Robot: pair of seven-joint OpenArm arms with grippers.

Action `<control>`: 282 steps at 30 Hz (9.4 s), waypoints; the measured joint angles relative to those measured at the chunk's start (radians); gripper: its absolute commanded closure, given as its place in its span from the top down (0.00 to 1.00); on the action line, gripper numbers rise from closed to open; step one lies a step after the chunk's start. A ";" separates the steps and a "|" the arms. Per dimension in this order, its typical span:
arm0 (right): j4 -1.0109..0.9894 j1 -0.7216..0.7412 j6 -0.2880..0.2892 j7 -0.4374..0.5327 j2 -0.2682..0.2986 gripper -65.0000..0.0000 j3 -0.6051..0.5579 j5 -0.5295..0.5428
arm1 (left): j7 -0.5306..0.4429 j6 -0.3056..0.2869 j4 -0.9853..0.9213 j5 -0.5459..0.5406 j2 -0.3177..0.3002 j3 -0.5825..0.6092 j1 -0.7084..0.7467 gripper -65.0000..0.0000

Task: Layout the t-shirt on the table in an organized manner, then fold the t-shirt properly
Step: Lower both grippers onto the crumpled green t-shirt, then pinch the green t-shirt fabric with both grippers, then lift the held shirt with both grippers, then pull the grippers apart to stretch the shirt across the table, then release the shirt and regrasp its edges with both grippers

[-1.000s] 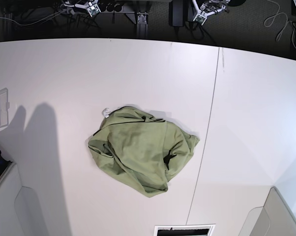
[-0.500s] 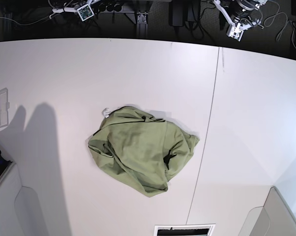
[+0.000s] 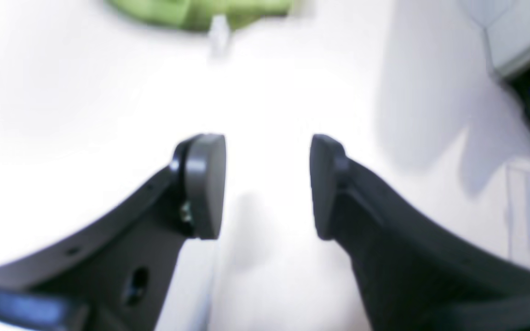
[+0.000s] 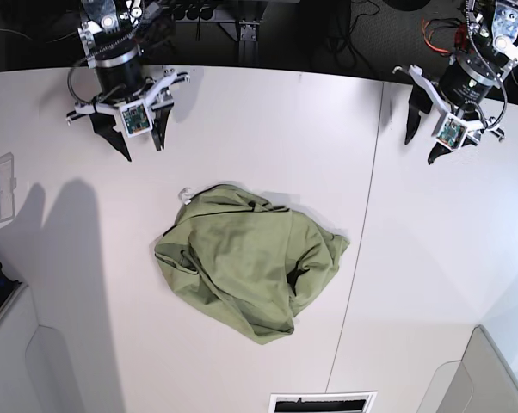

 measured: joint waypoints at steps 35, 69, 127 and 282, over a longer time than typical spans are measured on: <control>-0.589 0.538 0.279 -0.016 -0.436 0.43 0.302 0.216 | -0.009 -0.025 -0.700 -0.006 0.153 0.485 -0.829 0.47; -0.191 0.527 0.286 -0.243 -0.384 0.42 0.315 0.084 | 0.063 0.002 -0.541 -0.092 -0.210 0.489 -0.907 0.00; -0.539 0.643 0.541 -0.261 -0.411 0.00 0.547 0.368 | 0.146 -0.158 -0.549 -0.089 0.140 0.649 -0.900 0.38; -0.154 0.158 0.749 -0.470 -0.401 0.53 0.633 0.663 | 0.343 -0.349 -0.539 -0.430 -0.032 0.121 -0.579 0.46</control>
